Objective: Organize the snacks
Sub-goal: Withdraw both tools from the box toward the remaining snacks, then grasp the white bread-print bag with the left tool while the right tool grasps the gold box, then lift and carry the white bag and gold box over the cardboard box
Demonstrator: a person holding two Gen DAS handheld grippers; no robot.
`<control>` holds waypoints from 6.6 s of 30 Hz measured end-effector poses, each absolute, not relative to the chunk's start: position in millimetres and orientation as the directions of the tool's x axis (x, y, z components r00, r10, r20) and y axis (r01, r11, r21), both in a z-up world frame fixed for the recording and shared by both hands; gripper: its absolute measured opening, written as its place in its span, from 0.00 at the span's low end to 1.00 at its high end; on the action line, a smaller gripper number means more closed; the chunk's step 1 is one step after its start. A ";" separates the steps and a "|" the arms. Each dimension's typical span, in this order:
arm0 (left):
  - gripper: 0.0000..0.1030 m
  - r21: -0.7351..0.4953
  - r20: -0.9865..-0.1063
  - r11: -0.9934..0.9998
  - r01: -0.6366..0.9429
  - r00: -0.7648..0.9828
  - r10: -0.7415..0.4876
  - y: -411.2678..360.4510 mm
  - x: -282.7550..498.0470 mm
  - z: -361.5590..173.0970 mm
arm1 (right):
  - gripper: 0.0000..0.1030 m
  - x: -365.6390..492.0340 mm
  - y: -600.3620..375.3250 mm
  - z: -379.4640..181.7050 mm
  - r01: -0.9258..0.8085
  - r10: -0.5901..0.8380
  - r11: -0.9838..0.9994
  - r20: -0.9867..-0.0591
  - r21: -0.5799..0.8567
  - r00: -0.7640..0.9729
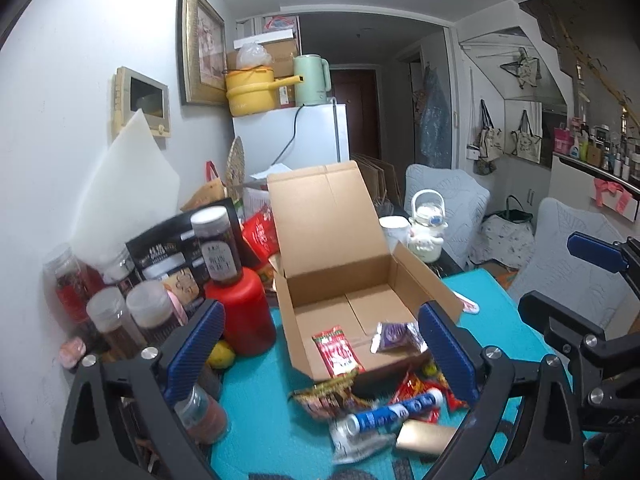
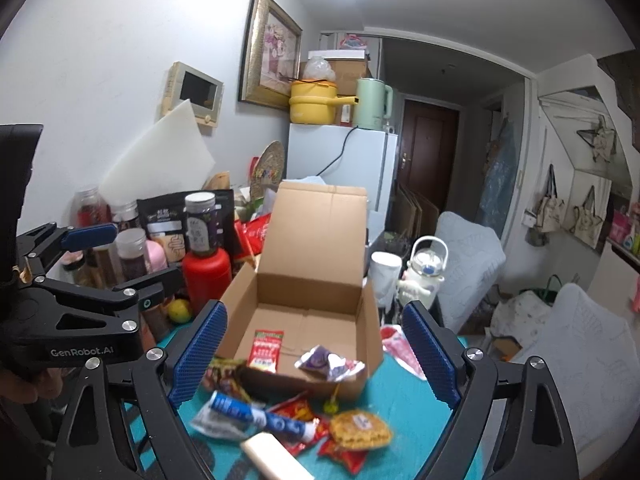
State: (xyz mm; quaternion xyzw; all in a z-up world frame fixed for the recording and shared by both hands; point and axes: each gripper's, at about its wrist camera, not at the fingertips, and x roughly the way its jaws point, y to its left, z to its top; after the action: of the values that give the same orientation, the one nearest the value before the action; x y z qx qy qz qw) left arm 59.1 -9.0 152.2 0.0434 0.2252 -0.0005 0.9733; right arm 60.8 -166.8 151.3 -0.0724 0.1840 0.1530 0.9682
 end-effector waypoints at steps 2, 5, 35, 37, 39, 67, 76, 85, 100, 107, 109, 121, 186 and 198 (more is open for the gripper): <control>0.96 0.081 -0.447 0.996 0.028 0.895 0.011 -9.8 51.1 145.4 | 0.88 51.4 -167.3 144.6 -0.320 0.266 0.944 -0.382 -0.082 0.885; 0.96 0.072 -0.467 0.997 0.040 0.884 -0.002 -11.1 43.5 134.8 | 0.88 38.2 -169.0 135.0 -0.316 0.264 0.946 -0.386 -0.077 0.884; 0.96 -0.053 -0.698 0.996 0.065 0.712 -0.083 3.9 22.8 10.9 | 0.88 20.8 -167.1 6.7 -0.366 0.324 0.929 -0.578 0.046 0.749; 0.96 -0.073 -0.710 0.995 0.061 0.698 -0.095 5.7 26.8 2.5 | 0.88 25.6 -166.8 -1.8 -0.368 0.325 0.928 -0.592 0.050 0.738; 0.96 -0.084 -0.721 0.995 0.053 0.686 -0.098 7.7 31.2 -5.1 | 0.88 29.8 -166.2 -8.4 -0.371 0.326 0.927 -0.601 0.052 0.730; 0.96 -0.167 -0.810 0.986 0.025 0.566 -0.152 4.6 117.6 -67.3 | 0.88 115.5 -153.8 -78.1 -0.499 0.341 0.867 -0.758 0.025 0.555; 0.96 -0.202 -0.820 0.978 0.050 0.537 -0.197 -1.7 144.0 -80.9 | 0.75 123.3 -152.9 -98.1 -0.497 0.347 0.864 -0.811 0.081 0.471; 0.67 -0.259 -0.821 0.962 0.089 0.504 -0.268 -4.8 154.5 -88.1 | 0.54 111.2 -148.6 -98.5 -0.498 0.350 0.863 -0.809 0.083 0.472; 0.58 -0.235 -0.839 0.962 0.136 0.472 -0.271 2.5 94.6 -80.5 | 0.42 65.9 -164.6 -95.0 -0.411 0.332 0.904 -0.800 0.118 0.500; 0.58 -0.219 -0.850 0.961 0.168 0.450 -0.273 9.1 47.1 -80.8 | 0.42 33.4 -169.8 -94.1 -0.398 0.337 0.907 -0.801 0.136 0.495; 0.58 -0.218 -0.854 0.960 0.179 0.441 -0.276 8.6 35.7 -79.6 | 0.42 27.2 -169.2 -93.6 -0.399 0.339 0.906 -0.803 0.140 0.490; 0.68 -0.239 -0.858 0.953 0.186 0.419 -0.297 3.9 18.7 -91.2 | 0.46 9.8 -163.1 -98.7 -0.400 0.329 0.908 -0.808 0.127 0.488; 0.53 -0.111 -0.562 0.956 0.270 0.777 -0.285 3.4 108.5 79.7 | 0.42 117.7 -149.6 74.1 -0.521 0.440 0.853 -0.532 -0.003 0.724; 0.53 -0.078 -0.533 0.973 0.218 0.815 -0.226 8.3 184.0 91.4 | 0.42 193.7 -141.2 84.5 -0.506 0.425 0.862 -0.511 -0.025 0.748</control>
State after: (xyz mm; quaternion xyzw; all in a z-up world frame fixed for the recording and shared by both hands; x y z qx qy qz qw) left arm 184.0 8.3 91.4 -0.0069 0.2805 -0.1167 0.9527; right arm 193.7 -141.2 84.5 -0.0810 0.2524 0.2499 0.9313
